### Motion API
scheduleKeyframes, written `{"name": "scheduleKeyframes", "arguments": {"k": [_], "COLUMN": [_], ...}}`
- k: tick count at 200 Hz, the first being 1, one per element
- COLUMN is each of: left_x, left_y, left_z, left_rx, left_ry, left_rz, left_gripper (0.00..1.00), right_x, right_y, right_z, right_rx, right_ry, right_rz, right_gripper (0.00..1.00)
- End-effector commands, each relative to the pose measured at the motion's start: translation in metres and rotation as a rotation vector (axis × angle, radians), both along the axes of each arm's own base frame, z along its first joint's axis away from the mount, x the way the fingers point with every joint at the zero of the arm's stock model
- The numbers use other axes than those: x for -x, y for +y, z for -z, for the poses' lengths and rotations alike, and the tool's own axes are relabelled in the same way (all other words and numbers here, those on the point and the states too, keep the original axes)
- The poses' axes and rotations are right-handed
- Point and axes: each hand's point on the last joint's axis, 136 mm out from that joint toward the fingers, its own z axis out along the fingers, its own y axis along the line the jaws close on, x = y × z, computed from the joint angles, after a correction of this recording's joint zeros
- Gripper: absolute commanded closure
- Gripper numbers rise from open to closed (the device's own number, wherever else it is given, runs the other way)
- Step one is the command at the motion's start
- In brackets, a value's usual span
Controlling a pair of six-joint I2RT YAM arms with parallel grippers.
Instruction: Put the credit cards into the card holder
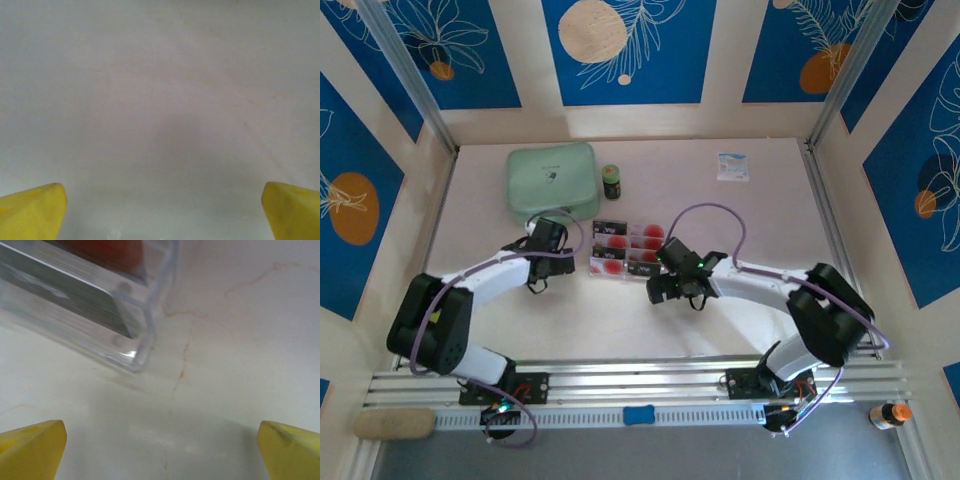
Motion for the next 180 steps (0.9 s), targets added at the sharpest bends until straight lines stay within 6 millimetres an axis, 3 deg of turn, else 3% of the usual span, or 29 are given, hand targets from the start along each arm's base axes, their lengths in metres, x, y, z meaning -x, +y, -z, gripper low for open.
{"name": "scheduleKeyframes", "arguments": {"k": [1,53,106,180], "left_x": [-0.013,-0.026,-0.040,-0.073], "left_y": [-0.006,-0.031,-0.056,-0.116], "left_z": [-0.006,-0.004,0.000,-0.005], "left_rx": [-0.023,-0.023,-0.020,0.001], "left_ry": [-0.019,-0.018,-0.013,-0.035], "left_rz": [-0.001,0.051,0.101,0.197], "left_gripper": [0.00,0.00,0.00,0.00], "right_x": [-0.021,-0.040,-0.058,-0.081], "right_y": [-0.004,-0.016,-0.047,-0.079], "right_z": [-0.009,-0.007,-0.001,-0.001], "right_rx": [0.068,0.087,0.093,0.082], "right_ry": [-0.073,-0.090,-0.064,-0.027], "right_rz": [0.065,0.130,0.259,0.411], "right_gripper": [0.02,0.02,0.02,0.03]}}
